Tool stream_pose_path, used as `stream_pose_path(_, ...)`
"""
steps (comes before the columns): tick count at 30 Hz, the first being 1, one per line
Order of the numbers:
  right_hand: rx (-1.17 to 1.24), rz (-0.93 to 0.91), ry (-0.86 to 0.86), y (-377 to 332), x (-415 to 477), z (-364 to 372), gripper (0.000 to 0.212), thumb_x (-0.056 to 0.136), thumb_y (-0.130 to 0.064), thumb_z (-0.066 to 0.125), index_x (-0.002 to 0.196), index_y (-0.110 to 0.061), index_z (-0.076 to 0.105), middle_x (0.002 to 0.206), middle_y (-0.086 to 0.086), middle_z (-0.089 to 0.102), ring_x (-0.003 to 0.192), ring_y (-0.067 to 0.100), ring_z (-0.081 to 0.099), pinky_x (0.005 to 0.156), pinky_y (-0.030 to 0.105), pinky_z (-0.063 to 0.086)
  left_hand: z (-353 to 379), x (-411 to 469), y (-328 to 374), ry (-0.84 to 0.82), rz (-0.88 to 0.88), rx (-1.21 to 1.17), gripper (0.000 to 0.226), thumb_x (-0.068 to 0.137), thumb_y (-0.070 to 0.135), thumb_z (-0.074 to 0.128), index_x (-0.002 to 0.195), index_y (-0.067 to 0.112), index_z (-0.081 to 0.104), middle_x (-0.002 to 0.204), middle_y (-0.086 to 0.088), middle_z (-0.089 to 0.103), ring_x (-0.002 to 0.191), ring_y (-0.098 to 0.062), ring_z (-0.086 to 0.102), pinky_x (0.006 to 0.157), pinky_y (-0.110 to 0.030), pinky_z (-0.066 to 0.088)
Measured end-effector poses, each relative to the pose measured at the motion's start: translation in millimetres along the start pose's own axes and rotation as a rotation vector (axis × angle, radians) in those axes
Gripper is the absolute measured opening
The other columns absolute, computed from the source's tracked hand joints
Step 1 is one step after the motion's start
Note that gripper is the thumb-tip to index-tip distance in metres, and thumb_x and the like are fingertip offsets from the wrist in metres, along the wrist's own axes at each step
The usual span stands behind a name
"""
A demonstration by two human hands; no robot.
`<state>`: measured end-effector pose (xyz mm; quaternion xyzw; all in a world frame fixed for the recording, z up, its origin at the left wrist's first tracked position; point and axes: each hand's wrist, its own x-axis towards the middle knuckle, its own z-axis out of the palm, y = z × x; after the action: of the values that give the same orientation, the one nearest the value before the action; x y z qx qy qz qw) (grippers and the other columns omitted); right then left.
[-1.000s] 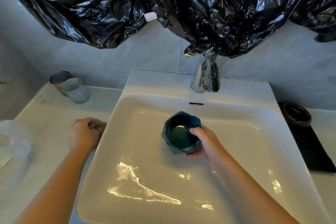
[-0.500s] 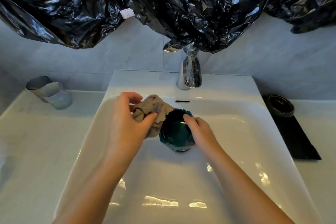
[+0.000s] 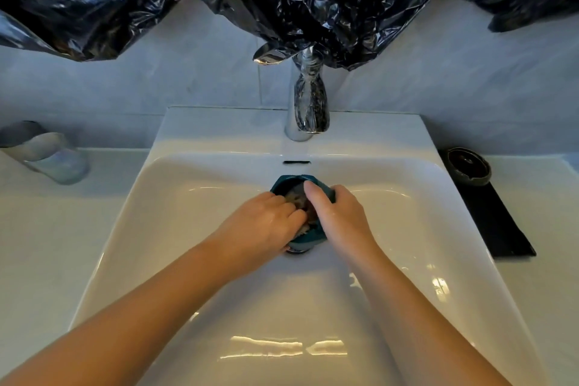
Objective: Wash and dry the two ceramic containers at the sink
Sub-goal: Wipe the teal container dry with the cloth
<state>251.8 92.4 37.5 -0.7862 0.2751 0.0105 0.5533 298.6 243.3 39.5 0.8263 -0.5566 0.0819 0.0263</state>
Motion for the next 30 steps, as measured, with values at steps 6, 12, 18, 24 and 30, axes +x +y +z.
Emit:
stream_pose_path(6, 0.589, 0.236, -0.404, -2, 4, -11, 0.056, 0.089, -0.062, 0.051, 0.119, -0.018, 0.068, 0.119, 0.008, 0.071, 0.11, 0.022, 0.067, 0.096, 0.04, 0.052, -10, 1, 5, 0.035, -0.034, -0.198, 0.036, 0.061, 0.02, 0.085, 0.087, 0.013, 0.062, 0.08, -0.003, 0.069, 0.066, -0.022, 0.062, 0.055, -0.026, 0.047)
stream_pose_path(12, 1.061, 0.253, -0.629, 6, 2, -12, 0.058, 0.089, -0.048, 0.048, 0.132, -0.011, 0.062, 0.125, 0.017, 0.065, 0.109, 0.03, 0.065, 0.091, 0.044, 0.052, -18, 6, 12, 0.041, -0.235, -0.524, 0.038, 0.077, 0.03, 0.076, 0.109, 0.017, 0.059, 0.101, 0.003, 0.066, 0.085, -0.013, 0.06, 0.07, -0.019, 0.047)
stream_pose_path(18, 0.812, -0.079, -0.388, 6, 0, 4, 0.057, 0.077, -0.031, 0.065, 0.133, -0.026, 0.055, 0.12, 0.011, 0.069, 0.104, 0.025, 0.069, 0.081, 0.037, 0.058, -20, 6, 20, 0.125, -0.694, -1.513, 0.039, 0.077, 0.005, 0.076, 0.11, 0.02, 0.061, 0.095, 0.001, 0.072, 0.084, -0.009, 0.07, 0.071, -0.022, 0.057)
stream_pose_path(24, 0.898, 0.043, -0.536, 7, 4, -5, 0.046, 0.084, -0.039, 0.063, 0.128, -0.027, 0.062, 0.115, 0.011, 0.072, 0.1, 0.026, 0.07, 0.089, 0.043, 0.054, -15, 1, 17, 0.115, -0.494, -1.166, 0.025, 0.079, 0.011, 0.075, 0.101, 0.012, 0.063, 0.089, 0.001, 0.069, 0.08, -0.013, 0.066, 0.069, -0.03, 0.056)
stream_pose_path(30, 0.647, -0.22, -0.321, 8, 3, 2, 0.057, 0.074, -0.036, 0.058, 0.128, -0.021, 0.055, 0.117, 0.017, 0.066, 0.098, 0.027, 0.066, 0.084, 0.045, 0.054, -14, 6, 26, 0.143, -0.678, -1.602, 0.031, 0.076, 0.011, 0.076, 0.104, 0.018, 0.064, 0.092, -0.009, 0.071, 0.082, -0.021, 0.069, 0.073, -0.036, 0.058)
